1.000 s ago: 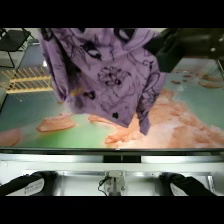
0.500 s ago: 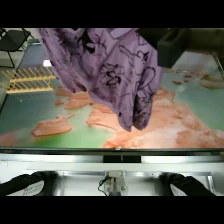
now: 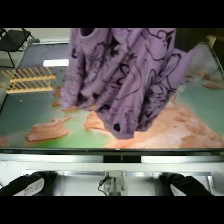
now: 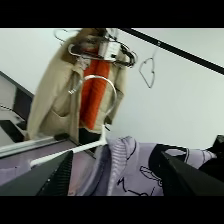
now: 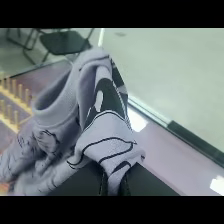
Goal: Fold the shirts.
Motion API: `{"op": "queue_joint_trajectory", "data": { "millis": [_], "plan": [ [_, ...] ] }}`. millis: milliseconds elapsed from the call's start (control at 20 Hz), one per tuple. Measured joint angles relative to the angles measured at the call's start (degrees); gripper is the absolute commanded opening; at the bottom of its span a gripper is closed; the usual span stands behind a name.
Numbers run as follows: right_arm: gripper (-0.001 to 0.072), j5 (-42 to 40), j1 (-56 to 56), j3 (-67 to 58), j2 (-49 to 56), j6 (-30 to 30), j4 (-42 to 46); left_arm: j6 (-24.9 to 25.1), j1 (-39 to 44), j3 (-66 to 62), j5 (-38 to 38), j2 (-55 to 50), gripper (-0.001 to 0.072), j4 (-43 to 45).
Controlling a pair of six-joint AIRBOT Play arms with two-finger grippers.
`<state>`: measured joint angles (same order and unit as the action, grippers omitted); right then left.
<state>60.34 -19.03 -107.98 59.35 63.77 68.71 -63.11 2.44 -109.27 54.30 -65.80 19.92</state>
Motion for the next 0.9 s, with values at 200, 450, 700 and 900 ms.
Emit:
{"op": "queue_joint_trajectory", "data": {
  "millis": [200,450,700,900],
  "plan": [
    [0.0088,-5.86,0.0,-0.02,-0.9,2.56,5.22,2.75,-2.43,0.0,3.61,1.75,0.0607,0.07],
    [0.0088,-15.96,-0.04,0.02,-1.2,2.34,10.91,3.76,-3.15,0.0,5.79,2.27,0.0606,2.29],
    [0.0088,-24.2,-0.07,0.02,-1.31,13.18,31.82,3.85,-3.23,0.0,7.39,2.34,0.0606,5.35],
    [0.0088,-22.6,3.85,0.02,-1.66,27.56,52.92,3.87,-3.23,0.0,8.83,2.05,0.0606,8.94]
  ]
}}
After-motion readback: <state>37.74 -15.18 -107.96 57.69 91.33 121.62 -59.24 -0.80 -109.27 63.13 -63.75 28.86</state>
